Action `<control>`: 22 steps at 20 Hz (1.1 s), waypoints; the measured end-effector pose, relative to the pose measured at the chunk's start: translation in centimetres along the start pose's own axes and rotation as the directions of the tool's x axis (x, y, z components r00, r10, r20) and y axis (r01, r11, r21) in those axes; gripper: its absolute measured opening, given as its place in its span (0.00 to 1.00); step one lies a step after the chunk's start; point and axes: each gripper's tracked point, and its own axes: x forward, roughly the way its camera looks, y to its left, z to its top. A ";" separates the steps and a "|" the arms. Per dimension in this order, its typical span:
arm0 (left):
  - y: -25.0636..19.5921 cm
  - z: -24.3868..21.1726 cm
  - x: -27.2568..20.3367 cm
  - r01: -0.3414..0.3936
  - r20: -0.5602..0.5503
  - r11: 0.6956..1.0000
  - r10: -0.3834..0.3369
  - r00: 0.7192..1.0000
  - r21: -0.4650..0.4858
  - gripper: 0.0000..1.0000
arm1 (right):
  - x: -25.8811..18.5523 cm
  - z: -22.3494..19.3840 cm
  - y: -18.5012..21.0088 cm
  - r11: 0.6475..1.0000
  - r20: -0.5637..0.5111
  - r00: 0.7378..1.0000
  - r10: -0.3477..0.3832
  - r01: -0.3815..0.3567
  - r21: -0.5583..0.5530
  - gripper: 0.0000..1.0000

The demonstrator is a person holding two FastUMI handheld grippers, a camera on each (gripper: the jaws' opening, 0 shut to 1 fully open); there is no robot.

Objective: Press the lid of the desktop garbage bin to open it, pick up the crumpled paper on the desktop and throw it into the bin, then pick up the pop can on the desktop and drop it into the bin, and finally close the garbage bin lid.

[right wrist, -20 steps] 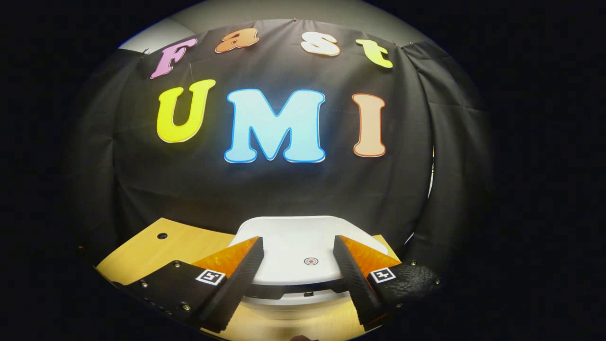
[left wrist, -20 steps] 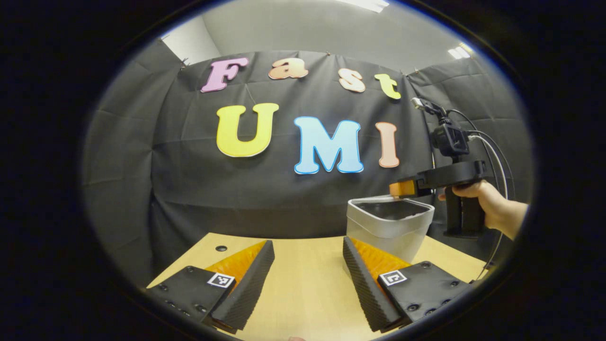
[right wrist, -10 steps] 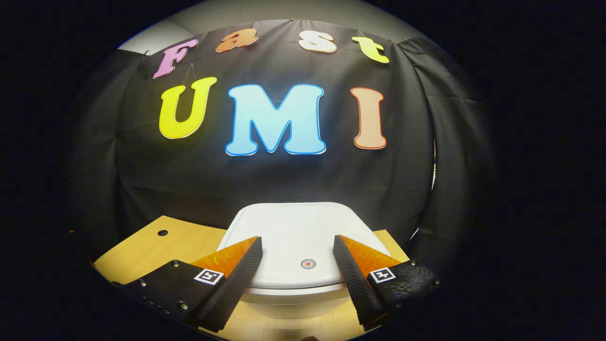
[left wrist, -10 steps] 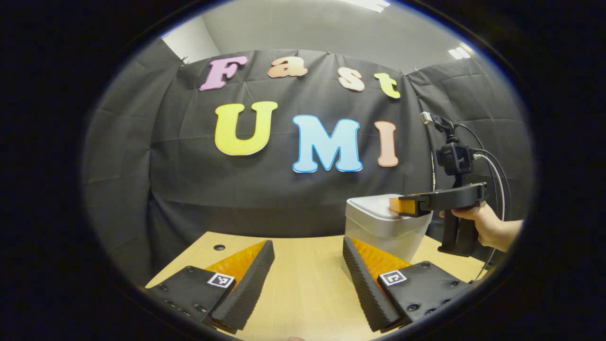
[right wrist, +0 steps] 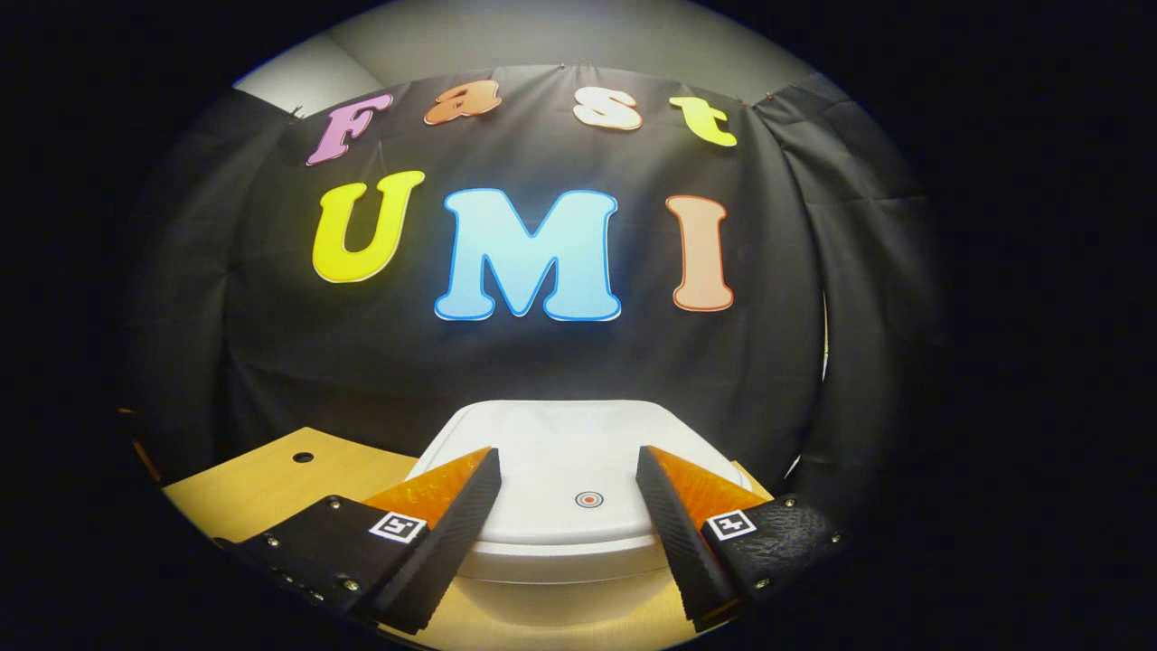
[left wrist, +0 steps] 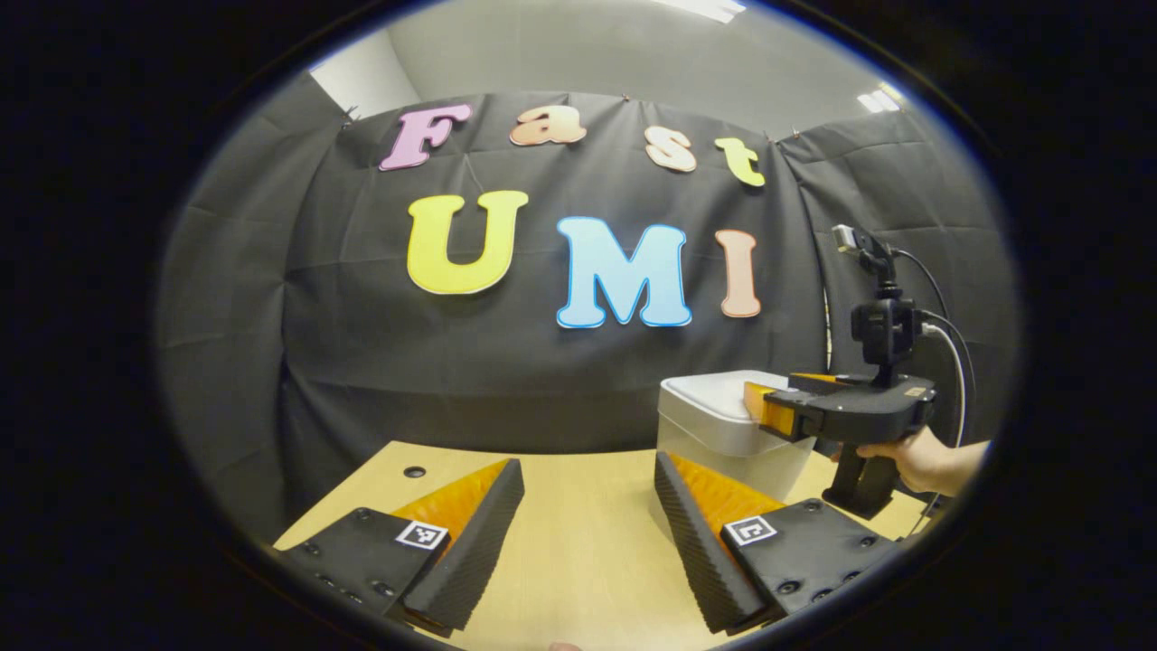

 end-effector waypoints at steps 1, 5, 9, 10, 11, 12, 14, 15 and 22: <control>0.0 -0.2 0.2 -0.002 -0.004 1.000 0.002 1.000 0.002 0.95 | 0.1 -0.3 0.1 1.000 -0.002 1.000 0.006 -0.006 -0.005 0.98; -0.1 -0.1 0.4 -0.006 -0.009 1.000 0.006 1.000 0.002 1.00 | 0.3 -0.5 0.0 0.999 0.032 0.999 0.011 -0.012 0.033 0.98; -0.5 0.1 0.1 -0.007 0.001 1.000 0.007 1.000 0.004 0.95 | 0.4 -0.4 0.0 0.999 0.018 1.000 0.013 -0.013 0.047 0.98; -0.6 0.2 -0.1 -0.009 0.004 1.000 0.009 1.000 0.004 0.95 | 0.4 -0.3 0.0 0.999 0.017 1.000 0.012 -0.013 0.051 0.98; -0.8 0.3 -0.3 -0.009 0.006 1.000 0.009 1.000 0.005 0.95 | 0.3 -0.1 0.0 0.999 0.025 1.000 0.011 -0.012 0.052 0.98; -0.9 0.5 -0.4 -0.010 0.008 1.000 0.010 1.000 0.009 0.95 | 0.3 0.0 0.0 0.999 0.034 0.999 0.011 -0.012 0.041 0.97; -0.9 0.6 -0.7 -0.019 0.012 1.000 0.019 1.000 0.017 1.00 | 0.4 0.1 -0.1 1.000 0.039 0.999 0.007 -0.008 0.028 1.00; -0.9 0.5 -0.9 -0.022 0.013 1.000 0.022 1.000 0.018 1.00 | 0.4 0.1 -0.1 1.000 0.030 1.000 0.005 -0.006 0.029 0.97; -0.9 1.0 -1.6 -0.058 0.024 0.998 0.057 0.998 0.022 1.00 | -1.6 2.9 -0.8 1.000 0.078 0.997 -0.011 0.010 0.015 0.96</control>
